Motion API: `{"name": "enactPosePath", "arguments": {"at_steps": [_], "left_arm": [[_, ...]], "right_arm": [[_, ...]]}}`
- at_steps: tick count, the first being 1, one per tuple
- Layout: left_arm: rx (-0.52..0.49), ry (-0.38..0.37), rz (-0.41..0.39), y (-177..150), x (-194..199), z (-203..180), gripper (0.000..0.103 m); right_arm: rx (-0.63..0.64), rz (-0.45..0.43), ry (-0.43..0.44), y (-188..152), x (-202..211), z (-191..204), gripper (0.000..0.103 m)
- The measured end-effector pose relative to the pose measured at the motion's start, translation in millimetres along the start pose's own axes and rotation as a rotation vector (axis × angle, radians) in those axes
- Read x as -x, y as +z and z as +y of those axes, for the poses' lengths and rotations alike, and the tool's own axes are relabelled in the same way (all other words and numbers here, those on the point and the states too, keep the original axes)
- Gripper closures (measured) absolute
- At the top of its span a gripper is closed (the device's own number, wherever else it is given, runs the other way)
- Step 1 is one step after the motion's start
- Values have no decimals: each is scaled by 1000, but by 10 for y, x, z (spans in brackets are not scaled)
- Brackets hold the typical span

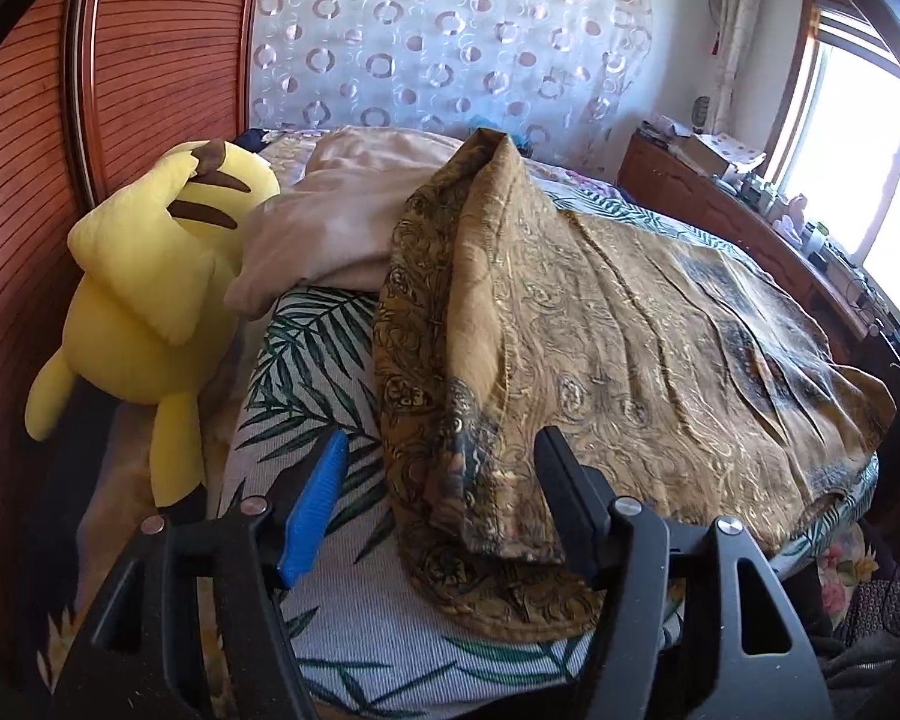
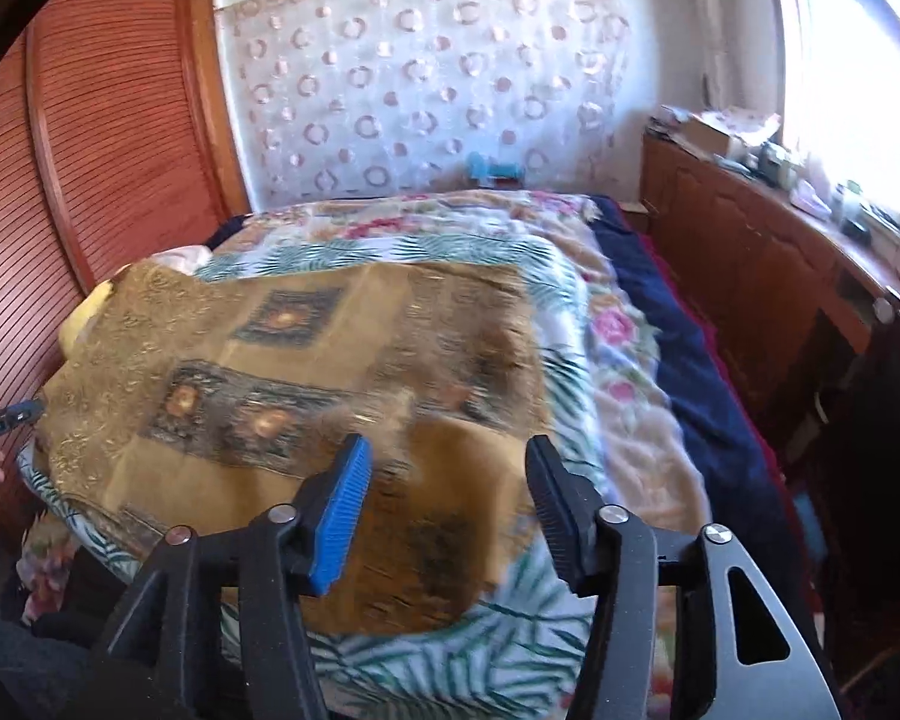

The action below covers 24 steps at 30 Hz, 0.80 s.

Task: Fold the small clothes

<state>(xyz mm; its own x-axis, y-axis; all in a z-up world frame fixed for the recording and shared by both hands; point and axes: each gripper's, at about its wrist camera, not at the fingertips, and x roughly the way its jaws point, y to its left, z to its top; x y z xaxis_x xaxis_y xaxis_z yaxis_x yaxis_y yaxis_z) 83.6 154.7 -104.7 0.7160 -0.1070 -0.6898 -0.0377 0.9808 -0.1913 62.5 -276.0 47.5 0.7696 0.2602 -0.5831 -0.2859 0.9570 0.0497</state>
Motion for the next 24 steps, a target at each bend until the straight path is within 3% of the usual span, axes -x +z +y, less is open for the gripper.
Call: {"name": "enactPosePath", "arguments": {"at_steps": [11, 19, 22, 24], "left_arm": [[7, 36, 28, -27, -168, 20, 38], [14, 27, 16, -30, -168, 44, 37], [24, 19, 9, -26, -166, 52, 37], [35, -1, 4, -26, -161, 65, 50]], "right_arm": [[101, 77, 67, -115, -766, 390, 43], [98, 128, 47, -183, -985, 409, 43], [111, 94, 42, -204, -1013, 467, 41], [128, 81, 24, -233, -1015, 504, 41]]}}
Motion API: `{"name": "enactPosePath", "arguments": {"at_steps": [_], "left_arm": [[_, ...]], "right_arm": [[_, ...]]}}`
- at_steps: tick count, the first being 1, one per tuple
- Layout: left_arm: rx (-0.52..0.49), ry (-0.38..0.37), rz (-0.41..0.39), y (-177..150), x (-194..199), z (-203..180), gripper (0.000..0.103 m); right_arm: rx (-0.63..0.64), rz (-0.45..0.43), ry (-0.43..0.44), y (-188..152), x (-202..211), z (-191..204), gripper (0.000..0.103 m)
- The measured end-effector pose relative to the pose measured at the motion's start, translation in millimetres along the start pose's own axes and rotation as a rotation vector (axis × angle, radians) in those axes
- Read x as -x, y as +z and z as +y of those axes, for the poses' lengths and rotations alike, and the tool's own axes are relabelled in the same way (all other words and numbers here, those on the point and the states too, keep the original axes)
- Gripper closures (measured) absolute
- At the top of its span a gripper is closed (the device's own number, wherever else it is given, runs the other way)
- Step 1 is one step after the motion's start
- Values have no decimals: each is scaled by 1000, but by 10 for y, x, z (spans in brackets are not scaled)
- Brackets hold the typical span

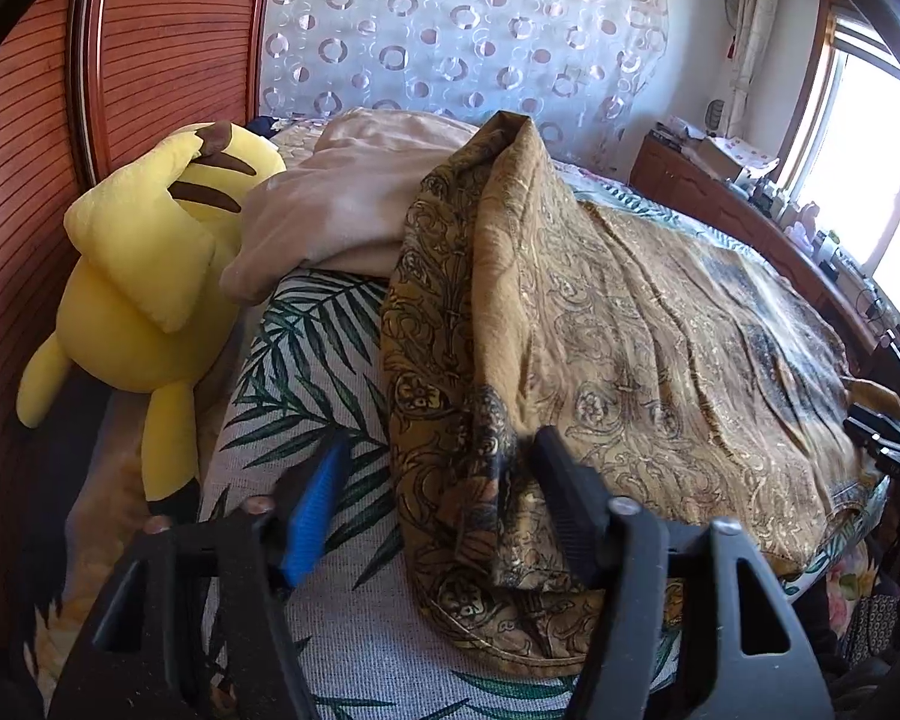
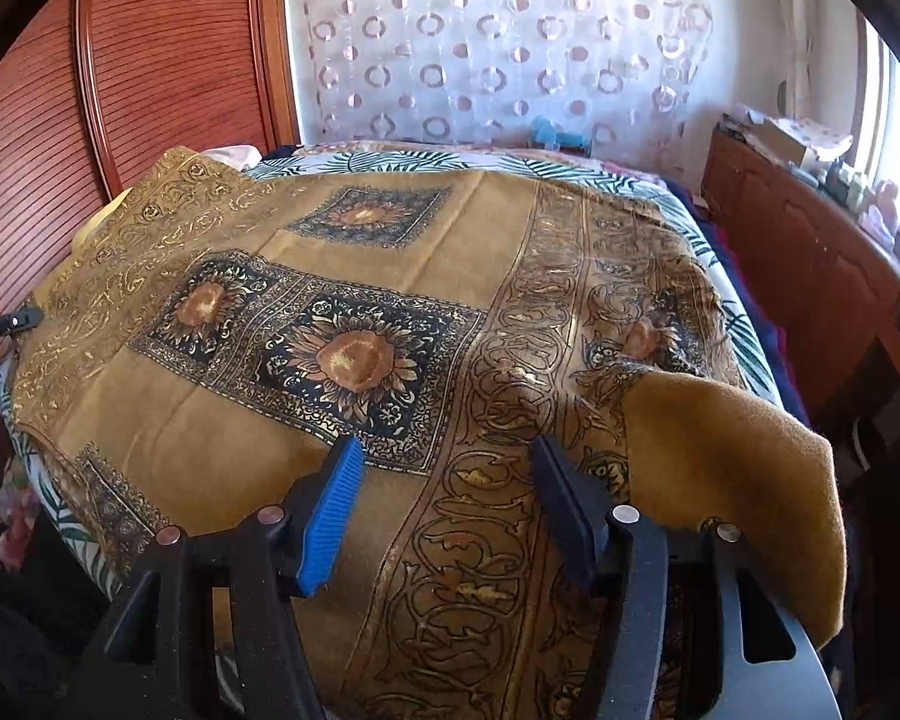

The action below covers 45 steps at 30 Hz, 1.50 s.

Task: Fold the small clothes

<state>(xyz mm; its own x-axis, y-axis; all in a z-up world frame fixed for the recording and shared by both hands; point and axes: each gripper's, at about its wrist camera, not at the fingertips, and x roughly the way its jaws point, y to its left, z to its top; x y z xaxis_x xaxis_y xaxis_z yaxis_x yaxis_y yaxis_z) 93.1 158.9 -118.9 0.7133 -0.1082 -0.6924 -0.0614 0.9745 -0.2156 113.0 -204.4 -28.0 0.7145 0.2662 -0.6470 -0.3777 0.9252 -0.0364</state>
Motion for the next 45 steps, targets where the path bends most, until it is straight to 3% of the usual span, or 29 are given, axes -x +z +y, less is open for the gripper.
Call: {"name": "enactPosePath", "arguments": {"at_steps": [1, 3, 4, 6, 9, 20, 27, 38, 45], "left_arm": [[4, -7, 0, 3, -4, 5, 52], [11, -43, 7, 2, -14, 3, 72], [10, -51, 11, 3, -22, -5, 74], [-2, -60, 17, 5, -35, -35, 89], [-15, -62, 8, 21, -10, -98, 94], [-87, -117, -119, 241, 381, -508, 96], [-152, -207, -174, 510, 448, -1010, 96], [-289, -376, -197, 826, 432, -1984, 97], [-380, -467, -172, 898, 415, -2550, 97]], "right_arm": [[12, -8, -13, -13, -7, 30, 40], [2, -12, -17, -31, -29, 46, 39], [1, -10, -16, -27, -38, 52, 39], [4, -10, -16, -30, -41, 72, 39], [6, -12, -14, -57, 19, 65, 39], [4, -19, -9, -80, 92, 7, 38], [-19, -7, 7, -48, 130, -53, 38], [-81, -55, -40, -128, 484, -383, 38], [-131, -72, -24, -262, 604, -486, 38]]}}
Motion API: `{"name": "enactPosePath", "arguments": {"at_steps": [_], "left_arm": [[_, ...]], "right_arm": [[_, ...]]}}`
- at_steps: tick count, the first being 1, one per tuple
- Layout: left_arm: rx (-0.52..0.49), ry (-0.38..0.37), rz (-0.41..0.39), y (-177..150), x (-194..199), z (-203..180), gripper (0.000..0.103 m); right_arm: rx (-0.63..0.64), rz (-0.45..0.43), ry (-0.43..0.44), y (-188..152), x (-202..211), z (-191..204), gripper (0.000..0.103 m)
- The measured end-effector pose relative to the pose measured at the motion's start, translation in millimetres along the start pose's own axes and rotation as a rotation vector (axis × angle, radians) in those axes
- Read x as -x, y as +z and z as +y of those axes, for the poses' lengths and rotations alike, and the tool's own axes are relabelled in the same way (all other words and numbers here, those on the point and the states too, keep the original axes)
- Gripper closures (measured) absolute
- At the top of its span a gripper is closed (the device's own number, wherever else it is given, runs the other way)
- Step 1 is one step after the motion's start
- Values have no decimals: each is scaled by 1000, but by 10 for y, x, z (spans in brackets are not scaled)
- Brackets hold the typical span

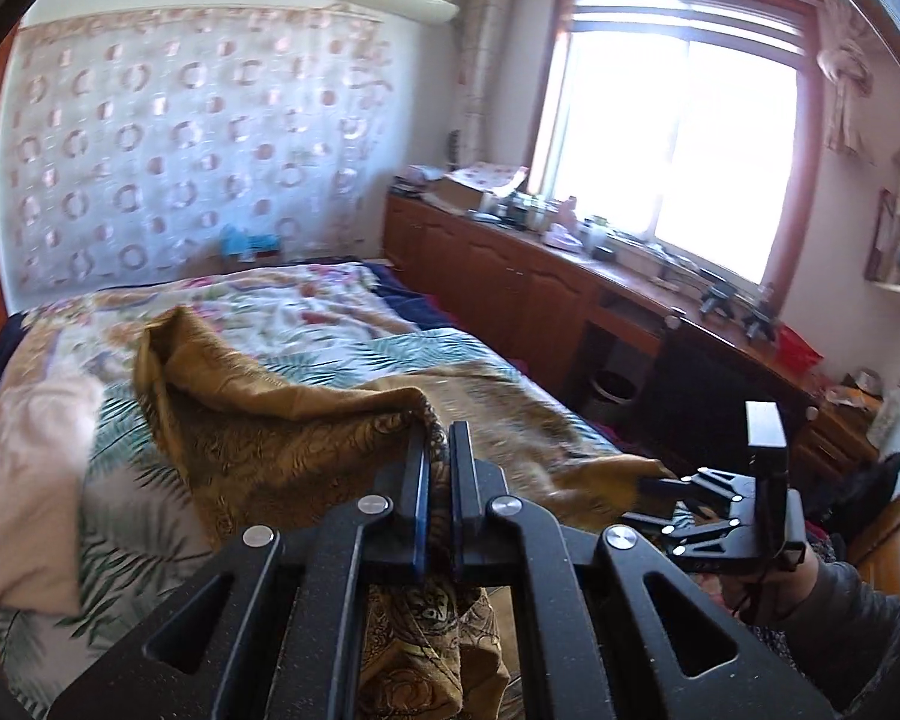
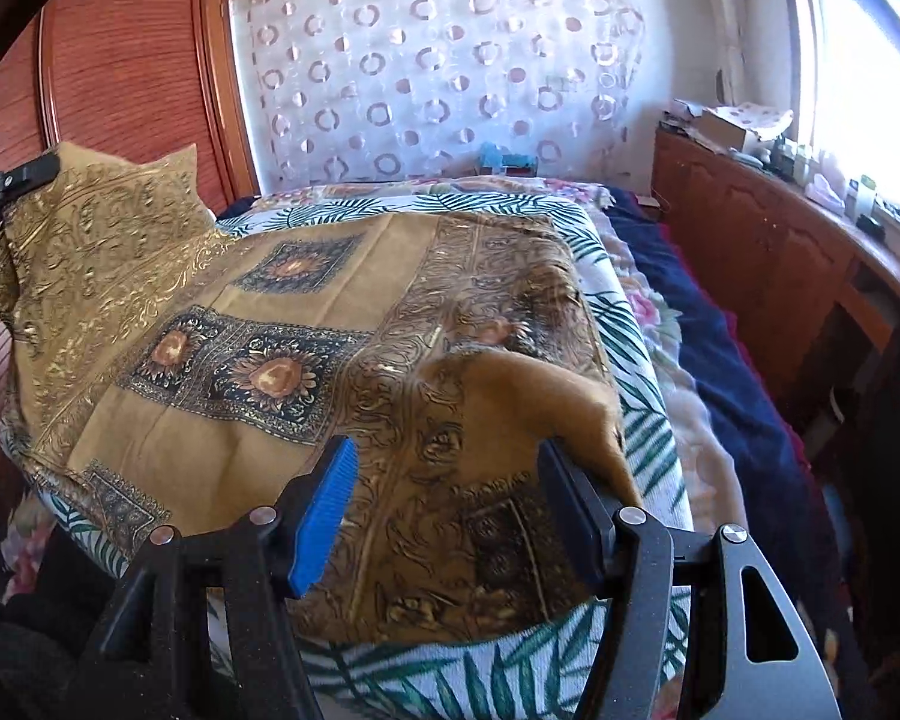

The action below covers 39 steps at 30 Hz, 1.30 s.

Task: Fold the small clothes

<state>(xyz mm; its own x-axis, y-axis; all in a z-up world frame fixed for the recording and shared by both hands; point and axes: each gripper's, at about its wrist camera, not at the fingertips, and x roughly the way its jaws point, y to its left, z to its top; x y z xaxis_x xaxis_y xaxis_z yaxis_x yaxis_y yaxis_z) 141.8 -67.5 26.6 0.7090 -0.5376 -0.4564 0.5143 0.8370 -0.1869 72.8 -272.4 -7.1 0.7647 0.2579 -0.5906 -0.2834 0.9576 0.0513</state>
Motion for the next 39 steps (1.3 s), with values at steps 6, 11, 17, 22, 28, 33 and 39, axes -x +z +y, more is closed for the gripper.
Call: {"name": "enactPosePath", "arguments": {"at_steps": [6, 11, 17, 22, 28, 33, 39], "left_arm": [[-70, -64, 8, 242, -198, -371, 97], [-116, -103, 19, 349, -313, -609, 97], [-140, -144, 62, 394, -548, -842, 97], [-151, -151, 82, 420, -688, -987, 97], [-152, -135, 121, 333, -764, -991, 94], [-162, -114, 105, 250, -629, -883, 54], [-98, -55, 129, 11, -504, -524, 22]], "right_arm": [[-9, -19, 7, -43, 82, -31, 38], [-21, -46, -2, -72, 176, -62, 38], [-35, -68, -19, -133, 245, -79, 38], [-45, -76, -29, -138, 267, -98, 38], [-41, -77, -49, -139, 266, -122, 38], [-45, -84, -58, -113, 305, -180, 38], [-27, -95, -59, -66, 302, -134, 38]]}}
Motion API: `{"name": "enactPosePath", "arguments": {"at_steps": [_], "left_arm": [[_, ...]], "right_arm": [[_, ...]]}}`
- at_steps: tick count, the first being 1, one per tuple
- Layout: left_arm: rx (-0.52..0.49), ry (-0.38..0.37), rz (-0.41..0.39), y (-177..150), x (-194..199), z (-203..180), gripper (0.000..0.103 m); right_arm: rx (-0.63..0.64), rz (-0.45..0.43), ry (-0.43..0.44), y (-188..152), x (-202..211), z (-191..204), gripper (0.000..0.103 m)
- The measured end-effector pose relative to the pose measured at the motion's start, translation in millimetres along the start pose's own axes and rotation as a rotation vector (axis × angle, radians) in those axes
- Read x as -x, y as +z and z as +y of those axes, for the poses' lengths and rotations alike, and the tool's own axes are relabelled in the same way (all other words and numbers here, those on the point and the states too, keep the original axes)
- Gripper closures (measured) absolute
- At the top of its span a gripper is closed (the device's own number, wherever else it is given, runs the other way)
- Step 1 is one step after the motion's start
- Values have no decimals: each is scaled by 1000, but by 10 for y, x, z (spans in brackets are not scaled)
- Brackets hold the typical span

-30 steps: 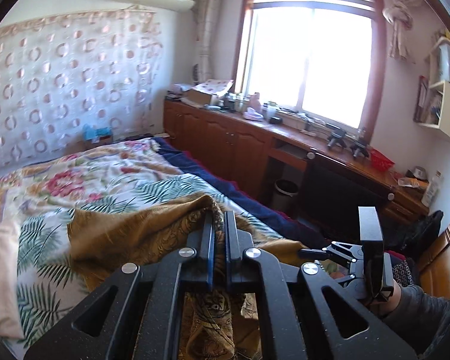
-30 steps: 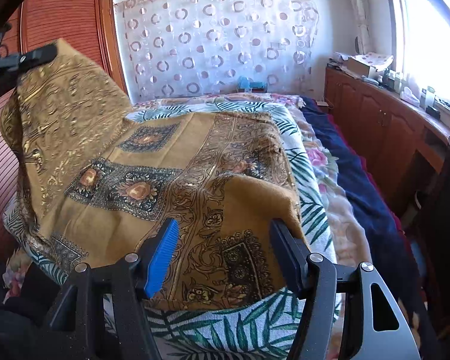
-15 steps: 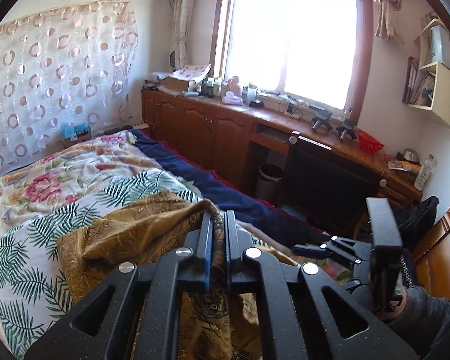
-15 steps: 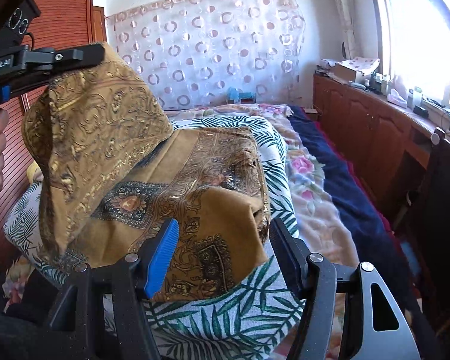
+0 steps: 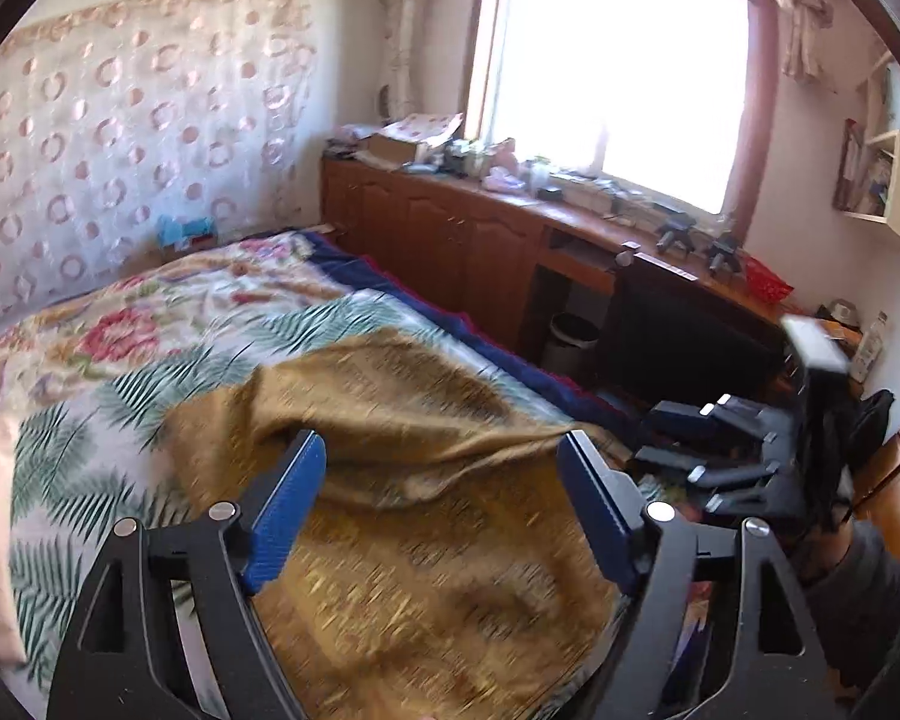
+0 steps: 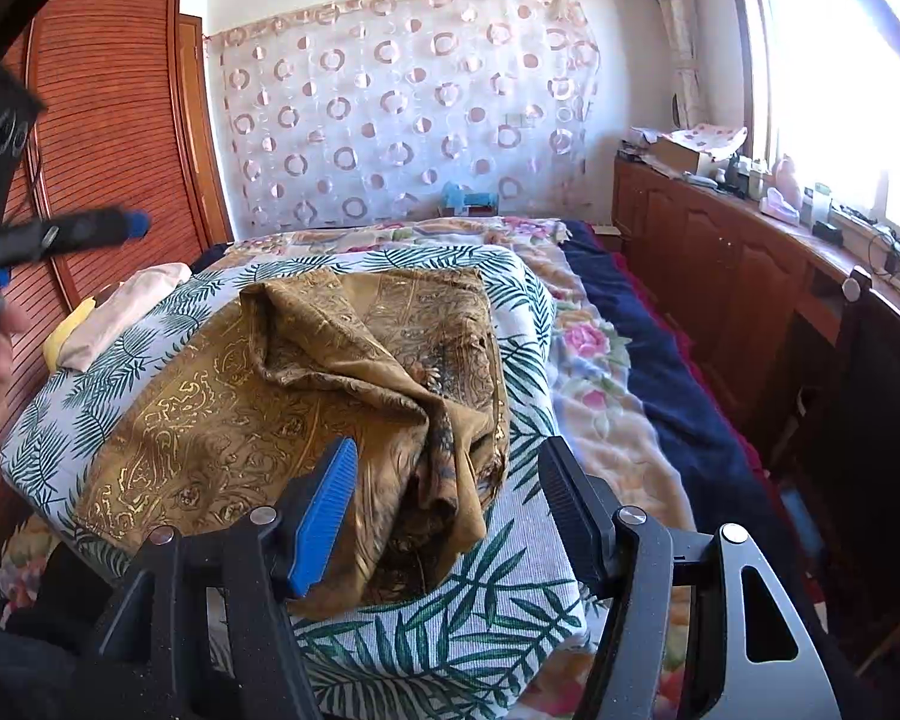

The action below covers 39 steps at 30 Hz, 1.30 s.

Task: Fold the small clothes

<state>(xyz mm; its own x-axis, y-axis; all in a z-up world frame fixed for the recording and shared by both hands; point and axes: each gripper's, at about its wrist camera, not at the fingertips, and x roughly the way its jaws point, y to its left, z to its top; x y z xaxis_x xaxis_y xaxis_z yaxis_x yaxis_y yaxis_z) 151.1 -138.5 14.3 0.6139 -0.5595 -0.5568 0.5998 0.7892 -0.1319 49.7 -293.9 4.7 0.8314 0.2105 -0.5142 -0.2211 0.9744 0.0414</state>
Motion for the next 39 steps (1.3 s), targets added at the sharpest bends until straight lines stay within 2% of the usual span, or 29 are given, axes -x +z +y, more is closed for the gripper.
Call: {"name": "enactPosePath", "arguments": {"at_steps": [7, 15, 22, 27, 39], "left_arm": [[90, 143, 31, -390, 183, 433, 22], [141, 228, 4, -613, 391, 710, 22], [164, 242, -2, -750, 461, 827, 22], [191, 247, 2, -823, 454, 922, 22], [203, 229, 45, -913, 266, 1081, 22]], "right_arm": [[44, 9, 21, 115, -139, 134, 38], [119, 45, 85, 419, -525, 468, 38], [172, 61, 138, 704, -810, 758, 38], [211, 85, 161, 855, -988, 842, 34], [297, 248, 159, 1100, -1767, 851, 33]]}}
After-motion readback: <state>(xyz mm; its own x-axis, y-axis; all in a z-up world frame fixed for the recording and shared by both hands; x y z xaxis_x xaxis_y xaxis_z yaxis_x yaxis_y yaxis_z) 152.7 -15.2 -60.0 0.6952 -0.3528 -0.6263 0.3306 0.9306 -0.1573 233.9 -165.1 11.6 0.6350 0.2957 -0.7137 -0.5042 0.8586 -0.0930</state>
